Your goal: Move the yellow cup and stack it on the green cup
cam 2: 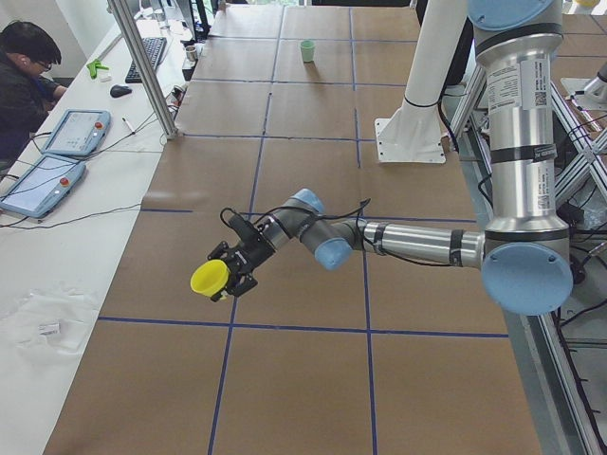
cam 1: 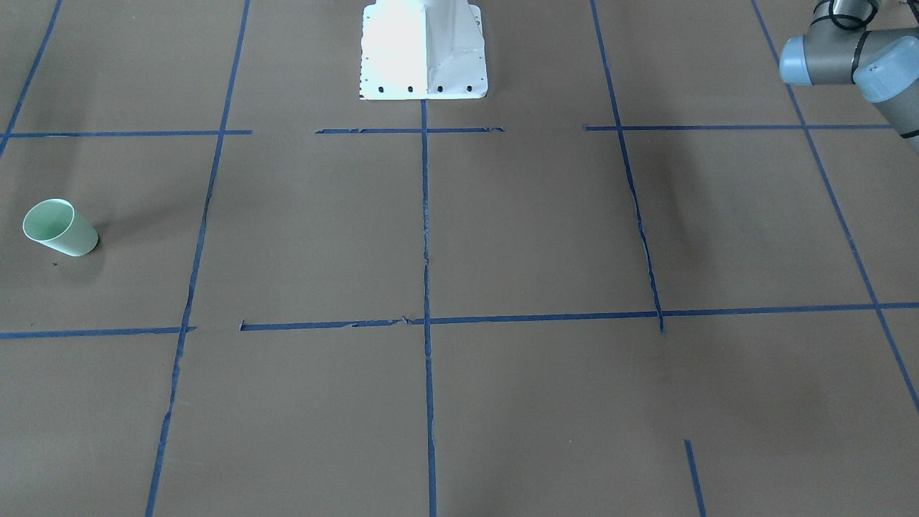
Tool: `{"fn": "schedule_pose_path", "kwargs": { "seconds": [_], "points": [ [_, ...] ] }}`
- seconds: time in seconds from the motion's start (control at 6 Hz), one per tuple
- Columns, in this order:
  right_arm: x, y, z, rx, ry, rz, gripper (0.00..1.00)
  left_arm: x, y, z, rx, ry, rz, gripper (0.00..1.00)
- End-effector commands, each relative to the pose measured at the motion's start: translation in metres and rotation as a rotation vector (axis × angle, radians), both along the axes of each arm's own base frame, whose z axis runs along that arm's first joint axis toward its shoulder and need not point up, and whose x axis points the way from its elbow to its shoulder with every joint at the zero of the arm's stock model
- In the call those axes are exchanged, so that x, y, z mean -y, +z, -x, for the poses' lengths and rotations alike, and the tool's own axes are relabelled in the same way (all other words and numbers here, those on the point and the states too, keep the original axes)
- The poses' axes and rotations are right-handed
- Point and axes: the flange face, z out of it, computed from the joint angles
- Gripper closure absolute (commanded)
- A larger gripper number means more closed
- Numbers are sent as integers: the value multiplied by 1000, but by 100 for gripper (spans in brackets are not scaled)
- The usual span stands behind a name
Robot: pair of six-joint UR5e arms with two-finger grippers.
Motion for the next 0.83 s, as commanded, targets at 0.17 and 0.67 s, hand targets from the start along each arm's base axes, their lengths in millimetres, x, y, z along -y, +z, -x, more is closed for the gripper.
{"fn": "schedule_pose_path", "kwargs": {
  "seconds": [0.17, 0.67],
  "points": [
    [0, 1, 0, -2, 14, 14, 0, 68, -177, -110, 58, 314, -226, 40],
    [3, -6, 0, -1, 13, -3, 0, 26, -308, -267, -32, 518, -412, 58]
  ]
}}
